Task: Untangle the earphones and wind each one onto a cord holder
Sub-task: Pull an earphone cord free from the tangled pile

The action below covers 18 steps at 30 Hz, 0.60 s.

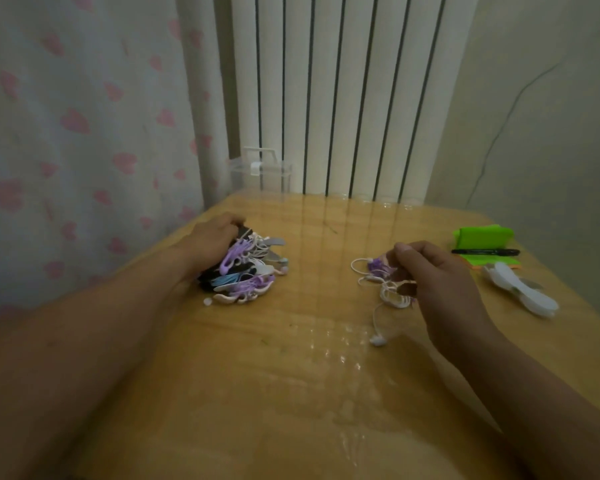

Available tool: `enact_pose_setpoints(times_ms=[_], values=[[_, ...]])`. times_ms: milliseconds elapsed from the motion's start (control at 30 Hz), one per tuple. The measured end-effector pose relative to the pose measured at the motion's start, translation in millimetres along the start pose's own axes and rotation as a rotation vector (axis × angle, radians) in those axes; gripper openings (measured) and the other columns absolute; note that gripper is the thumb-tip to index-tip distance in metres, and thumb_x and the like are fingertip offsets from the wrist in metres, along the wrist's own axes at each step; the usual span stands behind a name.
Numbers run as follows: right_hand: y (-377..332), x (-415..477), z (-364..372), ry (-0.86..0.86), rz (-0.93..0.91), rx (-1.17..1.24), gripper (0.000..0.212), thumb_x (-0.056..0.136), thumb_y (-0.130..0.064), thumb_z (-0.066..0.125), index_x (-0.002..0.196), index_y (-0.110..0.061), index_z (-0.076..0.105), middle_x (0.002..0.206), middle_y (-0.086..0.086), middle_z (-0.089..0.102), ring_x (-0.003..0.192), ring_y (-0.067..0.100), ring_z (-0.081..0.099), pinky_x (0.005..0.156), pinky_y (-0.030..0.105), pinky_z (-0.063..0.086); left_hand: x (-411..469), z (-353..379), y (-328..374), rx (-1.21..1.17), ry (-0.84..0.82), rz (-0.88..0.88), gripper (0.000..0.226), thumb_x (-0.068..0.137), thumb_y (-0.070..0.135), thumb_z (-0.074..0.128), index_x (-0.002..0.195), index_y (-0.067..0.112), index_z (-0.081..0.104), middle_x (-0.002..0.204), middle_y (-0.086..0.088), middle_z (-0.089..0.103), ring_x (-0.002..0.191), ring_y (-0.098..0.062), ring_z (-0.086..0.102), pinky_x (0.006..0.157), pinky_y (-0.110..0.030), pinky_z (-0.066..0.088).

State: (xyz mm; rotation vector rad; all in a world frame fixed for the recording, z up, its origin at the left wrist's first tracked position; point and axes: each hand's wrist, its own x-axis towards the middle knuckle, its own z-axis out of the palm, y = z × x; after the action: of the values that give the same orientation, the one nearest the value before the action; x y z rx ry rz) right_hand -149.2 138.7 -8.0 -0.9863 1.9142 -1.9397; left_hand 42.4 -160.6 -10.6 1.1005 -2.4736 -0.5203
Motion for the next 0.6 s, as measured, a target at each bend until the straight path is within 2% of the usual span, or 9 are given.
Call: enact_pose_setpoints(times_ms=[67,133,233,333,400,467,533,600], values=[[-1,3,-5,0.047,0.017,0.016,0.026,0.104,-0.028,0.06,0.086,-0.016,0.074,0.074,-0.006,0.071,0.069,0.006,0.062,0.069,0.033,0.05,5,0,-5,0.081,0.016,0.046,0.045,0.111,0.025,0.036,0.155,0.017,0.044,0.167,-0.007,0.036,0.15,-0.031,0.034,0.124,-0.044,0.024],[-1,8,-11,0.092,0.038,0.021,0.026,0.105,-0.029,0.058,0.089,-0.017,0.073,0.081,-0.005,0.071,0.074,0.01,0.062,0.07,0.034,0.051,9,-1,-6,0.155,0.043,0.064,0.049,0.112,0.03,0.034,0.156,0.012,0.042,0.171,-0.007,0.028,0.154,-0.031,0.025,0.125,-0.043,0.017],[2,15,-19,0.149,0.058,0.011,0.028,0.107,-0.031,0.053,0.092,-0.016,0.072,0.091,-0.001,0.07,0.08,0.013,0.062,0.071,0.034,0.051,-6,-7,10,0.055,0.224,0.089,0.071,0.096,0.055,0.021,0.155,0.026,0.046,0.166,-0.003,0.036,0.153,-0.027,0.027,0.126,-0.049,0.016],[10,23,-23,0.183,0.058,-0.049,0.028,0.108,-0.031,0.049,0.098,-0.019,0.072,0.096,0.0,0.071,0.085,0.015,0.063,0.071,0.033,0.049,-34,3,50,-0.127,0.298,0.191,0.062,0.095,0.046,0.031,0.147,0.024,0.055,0.159,-0.002,0.042,0.149,-0.024,0.031,0.125,-0.048,0.02],[17,27,-25,0.193,0.04,-0.128,0.024,0.107,-0.026,0.048,0.103,-0.022,0.071,0.099,-0.001,0.072,0.088,0.016,0.064,0.071,0.03,0.047,-54,17,83,-0.214,0.282,0.293,0.05,0.097,0.038,0.041,0.139,0.019,0.059,0.151,-0.001,0.048,0.142,-0.019,0.039,0.122,-0.043,0.028],[24,30,-26,0.177,0.007,-0.256,0.023,0.106,-0.017,0.047,0.11,-0.023,0.069,0.104,-0.003,0.072,0.092,0.009,0.064,0.071,0.027,0.047,-65,37,110,-0.237,0.246,0.348,0.034,0.103,0.027,0.05,0.135,0.018,0.06,0.143,0.002,0.051,0.133,-0.013,0.045,0.116,-0.035,0.035],[28,30,-28,0.13,-0.026,-0.378,0.028,0.105,-0.01,0.046,0.119,-0.022,0.067,0.11,-0.004,0.071,0.094,-0.002,0.06,0.075,0.021,0.048,-67,57,130,-0.246,0.163,0.349,0.03,0.104,0.021,0.055,0.134,0.02,0.059,0.139,0.004,0.051,0.125,-0.011,0.051,0.109,-0.032,0.042],[30,30,-28,0.086,-0.043,-0.49,0.033,0.104,-0.006,0.045,0.125,-0.02,0.065,0.114,-0.005,0.069,0.095,-0.002,0.06,0.079,0.022,0.048,-63,73,142,-0.235,0.04,0.309,0.034,0.104,0.021,0.056,0.137,0.021,0.058,0.138,0.001,0.052,0.119,-0.014,0.056,0.105,-0.034,0.047]])
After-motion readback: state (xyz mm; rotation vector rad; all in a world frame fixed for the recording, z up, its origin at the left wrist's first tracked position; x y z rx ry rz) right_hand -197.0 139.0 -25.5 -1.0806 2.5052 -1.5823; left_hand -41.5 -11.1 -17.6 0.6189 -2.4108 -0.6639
